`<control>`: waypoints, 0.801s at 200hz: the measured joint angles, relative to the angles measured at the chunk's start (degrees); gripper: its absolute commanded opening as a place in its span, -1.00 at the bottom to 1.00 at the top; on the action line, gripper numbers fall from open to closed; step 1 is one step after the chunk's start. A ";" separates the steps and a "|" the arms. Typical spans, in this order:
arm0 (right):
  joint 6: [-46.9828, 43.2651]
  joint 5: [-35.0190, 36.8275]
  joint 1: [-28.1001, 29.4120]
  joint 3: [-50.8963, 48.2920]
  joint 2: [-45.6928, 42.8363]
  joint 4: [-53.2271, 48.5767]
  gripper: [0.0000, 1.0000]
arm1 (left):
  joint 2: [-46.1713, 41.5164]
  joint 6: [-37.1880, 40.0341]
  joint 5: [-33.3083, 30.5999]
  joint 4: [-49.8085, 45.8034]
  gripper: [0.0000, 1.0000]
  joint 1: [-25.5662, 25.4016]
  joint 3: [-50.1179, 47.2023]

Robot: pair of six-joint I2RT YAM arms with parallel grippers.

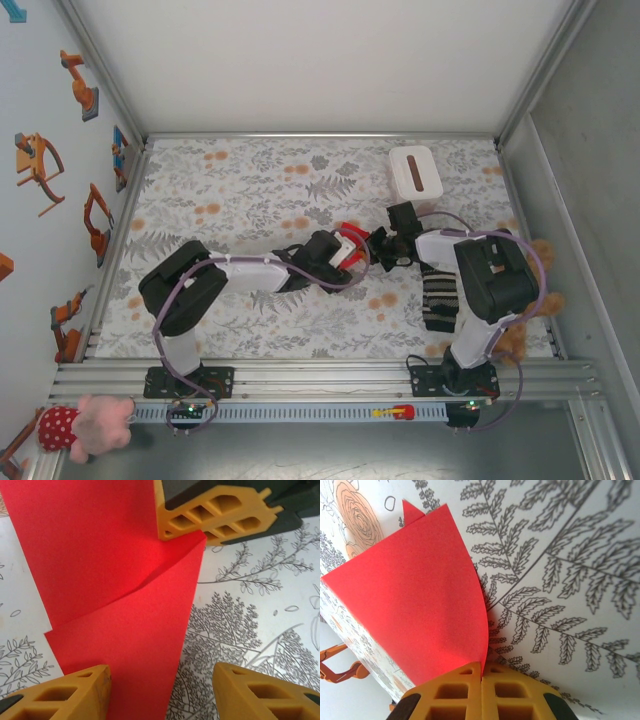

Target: Fold a paper plane with a square sheet of paper (pick it up from the middle)

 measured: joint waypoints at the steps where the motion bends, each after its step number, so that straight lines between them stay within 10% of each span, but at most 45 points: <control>1: 0.00 0.00 0.00 0.00 0.00 0.00 -1.00 | 0.02 0.00 -0.04 0.00 0.10 0.00 0.04; 90: 0.02 -0.02 0.31 0.26 -0.22 -1.18 -1.00 | 2.10 -1.07 -3.26 -1.16 -0.25 0.00 1.25; 160: -2.82 1.90 0.26 2.08 -4.31 -5.77 -0.17 | 2.10 -1.88 -2.67 -0.28 -0.48 0.83 0.55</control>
